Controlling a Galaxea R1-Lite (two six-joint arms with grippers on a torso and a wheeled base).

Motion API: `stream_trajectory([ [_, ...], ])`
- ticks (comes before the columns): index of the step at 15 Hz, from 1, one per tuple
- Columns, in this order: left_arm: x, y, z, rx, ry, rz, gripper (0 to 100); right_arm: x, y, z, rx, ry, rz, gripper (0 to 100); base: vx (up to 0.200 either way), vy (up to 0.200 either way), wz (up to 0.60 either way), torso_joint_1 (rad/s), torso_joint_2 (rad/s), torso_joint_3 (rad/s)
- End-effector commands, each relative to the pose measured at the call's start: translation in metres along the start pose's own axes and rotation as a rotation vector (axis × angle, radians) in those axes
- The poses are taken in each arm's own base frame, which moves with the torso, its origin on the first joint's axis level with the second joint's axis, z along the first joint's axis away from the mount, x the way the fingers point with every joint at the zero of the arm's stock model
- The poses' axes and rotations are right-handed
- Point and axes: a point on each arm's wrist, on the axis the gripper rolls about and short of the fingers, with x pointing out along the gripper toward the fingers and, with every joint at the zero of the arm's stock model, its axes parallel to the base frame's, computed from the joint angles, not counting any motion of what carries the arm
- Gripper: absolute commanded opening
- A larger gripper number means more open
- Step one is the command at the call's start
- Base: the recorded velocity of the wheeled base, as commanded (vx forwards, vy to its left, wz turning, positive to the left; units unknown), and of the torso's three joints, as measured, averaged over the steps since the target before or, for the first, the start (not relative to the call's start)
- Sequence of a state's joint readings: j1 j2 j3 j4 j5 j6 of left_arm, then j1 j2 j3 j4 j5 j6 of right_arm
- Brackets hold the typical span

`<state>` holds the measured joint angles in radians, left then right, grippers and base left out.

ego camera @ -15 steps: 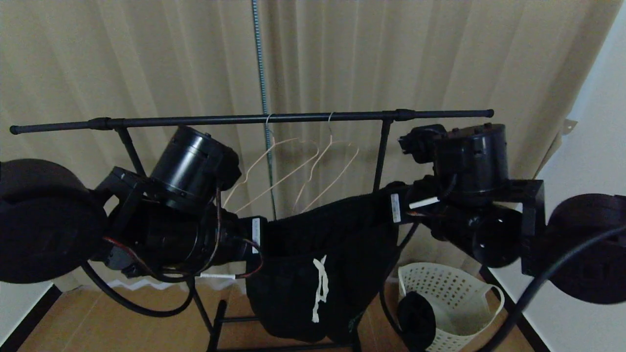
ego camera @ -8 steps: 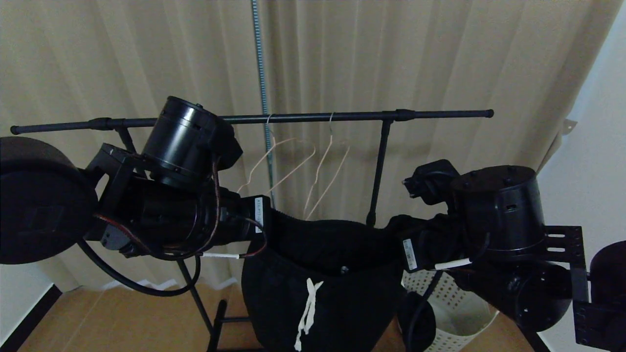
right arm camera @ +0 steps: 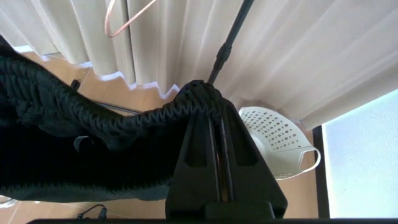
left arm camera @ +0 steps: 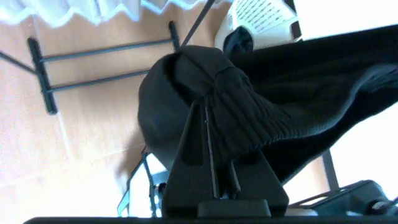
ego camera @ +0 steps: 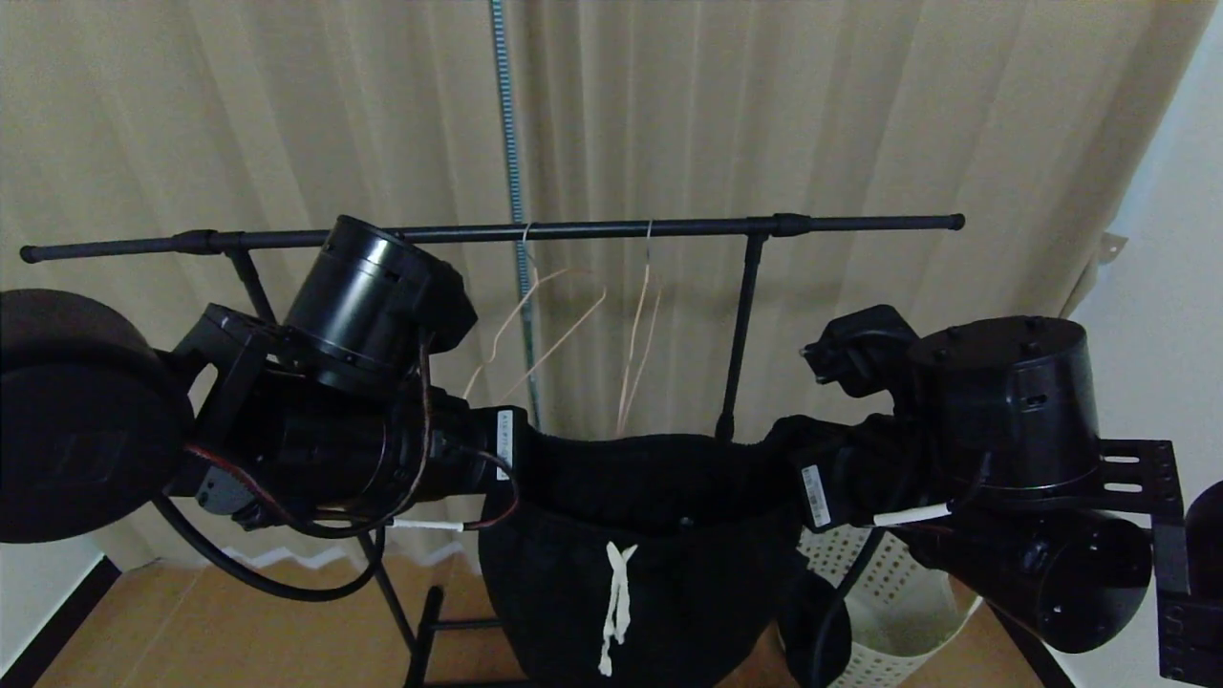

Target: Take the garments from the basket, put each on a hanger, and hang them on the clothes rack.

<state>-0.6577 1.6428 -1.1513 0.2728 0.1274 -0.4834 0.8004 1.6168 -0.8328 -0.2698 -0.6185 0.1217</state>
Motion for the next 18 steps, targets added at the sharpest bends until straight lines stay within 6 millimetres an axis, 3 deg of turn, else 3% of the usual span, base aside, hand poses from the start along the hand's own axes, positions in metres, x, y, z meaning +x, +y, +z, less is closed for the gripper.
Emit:
stream_trajectory([
  [1, -0.003, 0.002, -0.003, 0.005, -0.001, 0.004, 0, 0.0, 0.0, 0.0, 0.001, -0.003, 0.001, 0, 0.0, 0.0, 0.0, 0.0, 0.0, 0.0],
  [3, -0.004, 0.004, -0.006, 0.013, 0.007, 0.008, 0, 0.0, 0.0, 0.001, 0.006, -0.007, 0.0, 0, 0.0, 0.0, 0.0, 0.0, 0.0, 0.0],
  [4, -0.005, 0.005, -0.007, 0.025, 0.009, 0.009, 100, 0.0, 0.0, 0.001, 0.005, -0.006, 0.0, 0, 0.0, 0.0, 0.0, 0.0, 0.0, 0.0],
  [14, -0.009, 0.008, -0.011, 0.062, 0.009, 0.009, 100, 0.002, 0.0, 0.002, 0.007, -0.007, -0.003, 0, 0.0, 0.0, 0.0, 0.0, 0.0, 0.0],
  [18, -0.005, 0.023, 0.003, 0.093, -0.076, 0.029, 100, 0.001, -0.002, 0.002, 0.011, -0.01, -0.005, 0, 0.0, 0.0, 0.0, 0.0, 0.0, 0.0],
])
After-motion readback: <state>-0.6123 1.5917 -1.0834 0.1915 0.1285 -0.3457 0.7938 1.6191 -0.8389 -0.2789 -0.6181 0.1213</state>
